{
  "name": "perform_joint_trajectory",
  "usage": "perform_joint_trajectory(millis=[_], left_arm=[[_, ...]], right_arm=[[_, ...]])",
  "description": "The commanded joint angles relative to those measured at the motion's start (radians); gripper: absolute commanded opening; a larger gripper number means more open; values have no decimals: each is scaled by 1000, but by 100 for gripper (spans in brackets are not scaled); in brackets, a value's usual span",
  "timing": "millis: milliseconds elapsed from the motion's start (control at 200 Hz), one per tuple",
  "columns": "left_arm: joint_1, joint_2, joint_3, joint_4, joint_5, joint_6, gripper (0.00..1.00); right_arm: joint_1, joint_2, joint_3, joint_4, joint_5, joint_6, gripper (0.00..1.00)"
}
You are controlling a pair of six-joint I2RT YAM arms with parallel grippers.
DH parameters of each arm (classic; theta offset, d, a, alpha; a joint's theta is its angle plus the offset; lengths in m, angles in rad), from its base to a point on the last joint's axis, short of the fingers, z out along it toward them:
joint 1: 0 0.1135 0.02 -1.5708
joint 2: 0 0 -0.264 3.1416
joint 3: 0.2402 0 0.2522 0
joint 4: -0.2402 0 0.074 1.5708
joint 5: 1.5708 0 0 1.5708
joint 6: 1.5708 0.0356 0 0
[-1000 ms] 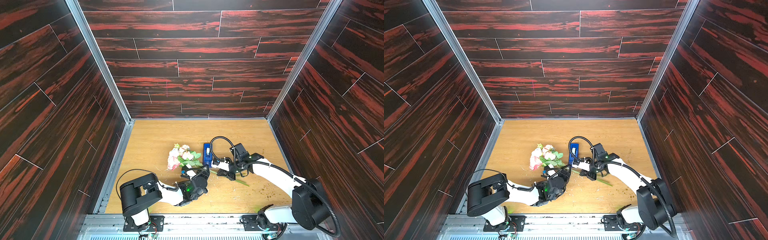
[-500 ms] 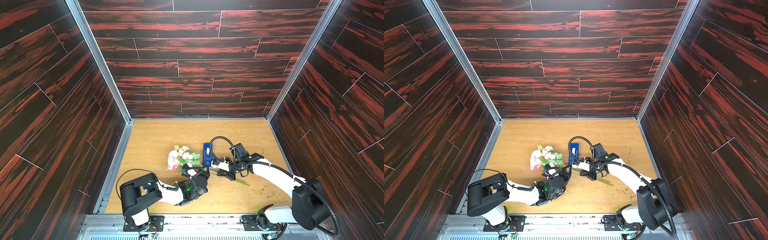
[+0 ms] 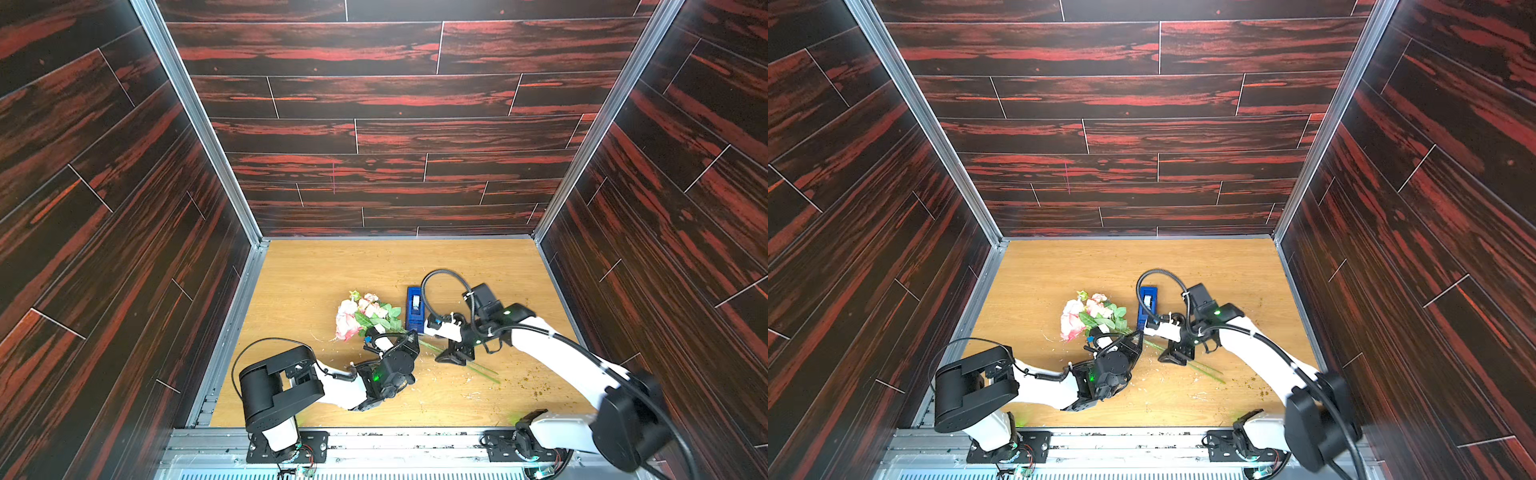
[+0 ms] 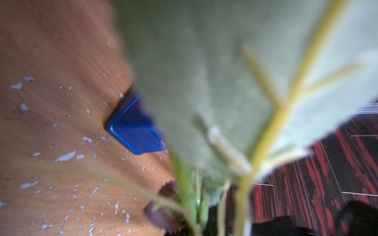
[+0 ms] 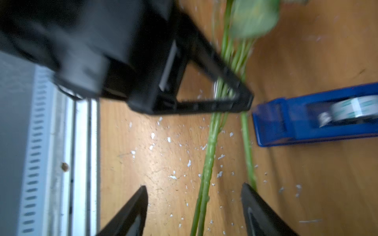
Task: Wrap bouquets with tape
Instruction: Pick up the unwrapped bouquet from the center of the board, then wrap the tape around the bouquet.
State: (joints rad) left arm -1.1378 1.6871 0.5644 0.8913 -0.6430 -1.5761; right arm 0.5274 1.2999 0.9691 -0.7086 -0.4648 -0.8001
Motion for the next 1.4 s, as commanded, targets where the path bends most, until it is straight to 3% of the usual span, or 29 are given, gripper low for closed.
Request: perform_joint_trajectory(millis=[0, 245, 541, 752, 947, 1112, 1187, 1278, 1398], left_arm=[[4, -43, -21, 12, -8, 54, 0], [4, -76, -30, 26, 36, 134, 0], [4, 1, -67, 214, 35, 149, 0], [5, 3, -55, 207, 53, 183, 0], [4, 13, -69, 248, 47, 181, 0], [4, 36, -64, 280, 56, 181, 0], [4, 42, -69, 299, 52, 180, 0], [4, 40, -74, 300, 48, 179, 0], [4, 39, -77, 302, 39, 176, 0]], right_arm=[[2, -12, 74, -68, -71, 5, 77], [-41, 266, 245, -187, -184, -66, 77], [-46, 335, 219, -170, -259, -67, 74], [-22, 364, 181, -126, -221, -52, 69], [-18, 371, 139, -67, -194, -33, 58], [-2, 369, 125, -45, -159, -20, 38], [5, 361, 109, -25, -141, -10, 35], [14, 350, 90, 5, -119, 8, 19], [41, 319, 49, 56, -82, 40, 12]])
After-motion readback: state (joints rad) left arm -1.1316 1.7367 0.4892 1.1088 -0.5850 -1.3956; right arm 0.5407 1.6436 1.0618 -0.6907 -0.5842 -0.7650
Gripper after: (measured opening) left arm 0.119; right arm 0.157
